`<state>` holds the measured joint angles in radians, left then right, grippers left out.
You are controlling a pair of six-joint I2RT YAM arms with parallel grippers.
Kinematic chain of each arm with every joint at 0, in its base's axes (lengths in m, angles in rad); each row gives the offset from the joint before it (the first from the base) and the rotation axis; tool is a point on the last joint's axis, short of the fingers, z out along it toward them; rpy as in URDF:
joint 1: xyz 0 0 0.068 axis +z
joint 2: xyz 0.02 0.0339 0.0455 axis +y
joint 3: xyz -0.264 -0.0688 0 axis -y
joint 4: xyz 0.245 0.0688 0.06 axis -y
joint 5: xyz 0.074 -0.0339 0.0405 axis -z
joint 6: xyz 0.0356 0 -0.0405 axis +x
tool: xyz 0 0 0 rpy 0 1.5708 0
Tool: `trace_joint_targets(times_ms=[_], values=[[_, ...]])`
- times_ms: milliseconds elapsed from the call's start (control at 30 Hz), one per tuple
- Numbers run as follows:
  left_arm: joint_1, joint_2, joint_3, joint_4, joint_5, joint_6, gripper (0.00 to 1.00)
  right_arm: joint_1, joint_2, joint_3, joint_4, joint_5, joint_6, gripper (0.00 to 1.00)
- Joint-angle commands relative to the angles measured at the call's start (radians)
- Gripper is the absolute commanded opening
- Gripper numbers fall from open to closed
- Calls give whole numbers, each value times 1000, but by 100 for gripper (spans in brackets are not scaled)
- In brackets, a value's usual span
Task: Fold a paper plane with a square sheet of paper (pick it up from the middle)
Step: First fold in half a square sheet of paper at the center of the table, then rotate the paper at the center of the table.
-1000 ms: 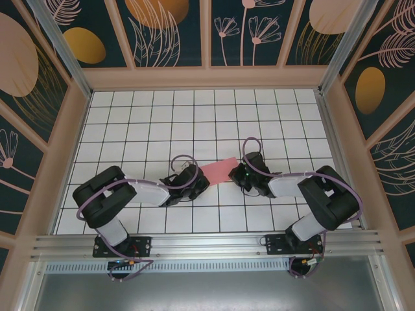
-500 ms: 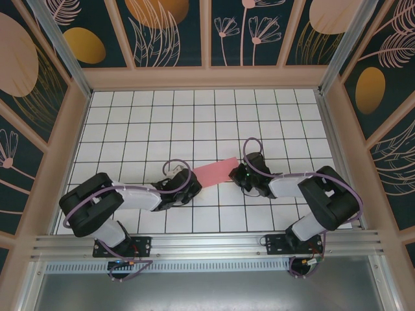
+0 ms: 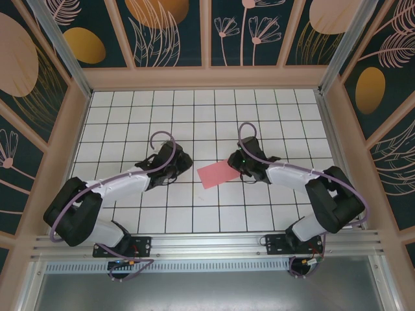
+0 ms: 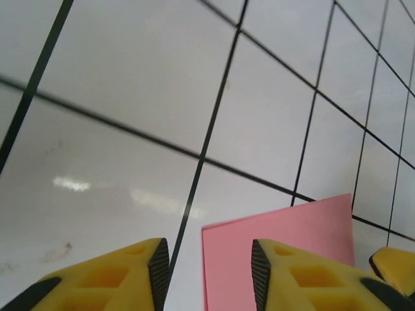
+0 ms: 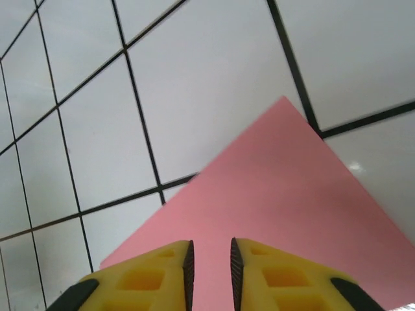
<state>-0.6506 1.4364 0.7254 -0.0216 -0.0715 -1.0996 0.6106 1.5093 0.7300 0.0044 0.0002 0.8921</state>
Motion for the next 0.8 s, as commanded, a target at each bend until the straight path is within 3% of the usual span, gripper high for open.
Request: trace_joint_targets(times_ms=[0, 233, 333, 500, 767], values=[[39, 14, 54, -91, 50, 138, 52, 15, 70, 64, -147, 90, -13, 30], [98, 42, 82, -91, 90, 192, 81, 20, 217, 174, -228, 108, 6, 35], [111, 41, 85, -98, 92, 211, 88, 25, 276, 203, -221, 110, -17, 35], [136, 21, 81, -120, 64, 211, 99, 26, 393, 266, -126, 6, -181, 35], [183, -13, 50, -148, 29, 201, 98, 27, 572, 494, -108, -266, -445, 34]])
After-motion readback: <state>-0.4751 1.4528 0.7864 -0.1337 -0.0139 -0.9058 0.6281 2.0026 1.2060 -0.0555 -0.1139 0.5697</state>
